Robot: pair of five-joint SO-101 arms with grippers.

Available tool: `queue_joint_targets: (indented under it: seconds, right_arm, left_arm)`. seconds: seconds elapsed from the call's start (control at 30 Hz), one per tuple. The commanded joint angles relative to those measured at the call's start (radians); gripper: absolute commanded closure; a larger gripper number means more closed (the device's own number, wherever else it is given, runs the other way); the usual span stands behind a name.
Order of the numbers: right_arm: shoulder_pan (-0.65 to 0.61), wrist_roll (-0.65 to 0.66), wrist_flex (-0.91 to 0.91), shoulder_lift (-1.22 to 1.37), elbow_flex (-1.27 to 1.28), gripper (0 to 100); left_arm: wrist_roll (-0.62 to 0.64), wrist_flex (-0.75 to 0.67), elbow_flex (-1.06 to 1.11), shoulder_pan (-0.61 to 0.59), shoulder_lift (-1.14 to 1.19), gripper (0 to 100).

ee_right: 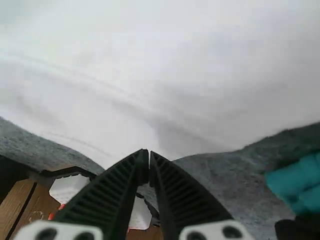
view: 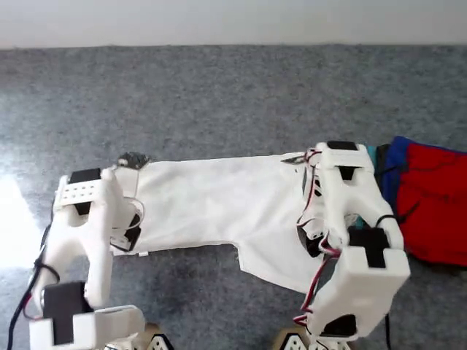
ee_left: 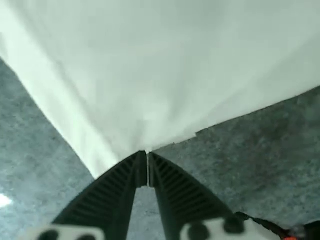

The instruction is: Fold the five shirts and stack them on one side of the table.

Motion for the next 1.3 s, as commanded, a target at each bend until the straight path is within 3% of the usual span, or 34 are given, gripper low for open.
queue_joint_targets:
  seconds: [0.0, 0.23, 0.53, 0.83, 0.97, 1.27]
  right_arm:
    - [-0.042, -0.028, 0.067, -0.188, -0.011, 98.9]
    - [-0.035, -0.021, 0.182, -0.630, -0.011, 98.9]
    - [0.305, -0.017, 0.185, -1.066, -0.005, 98.7]
    - [0.728, 0.126, 0.185, -1.173, -0.005, 98.7]
    - [0.863, 0.175, 0.185, -1.178, -0.005, 98.7]
    - [1.001, 0.209, 0.185, -1.178, -0.005, 98.7]
  left_arm:
    - [-0.008, 0.075, -0.088, 0.000, -0.144, 98]
    - [-0.005, 0.192, -0.183, 0.178, -0.367, 98]
    - [0.061, 0.193, -0.335, 0.488, -0.180, 89]
    - [0.066, 0.198, -0.585, 0.864, 0.130, 88]
    - [0.066, 0.190, -0.619, 1.005, 0.224, 83]
    - [0.066, 0.112, -0.624, 1.106, 0.373, 80]
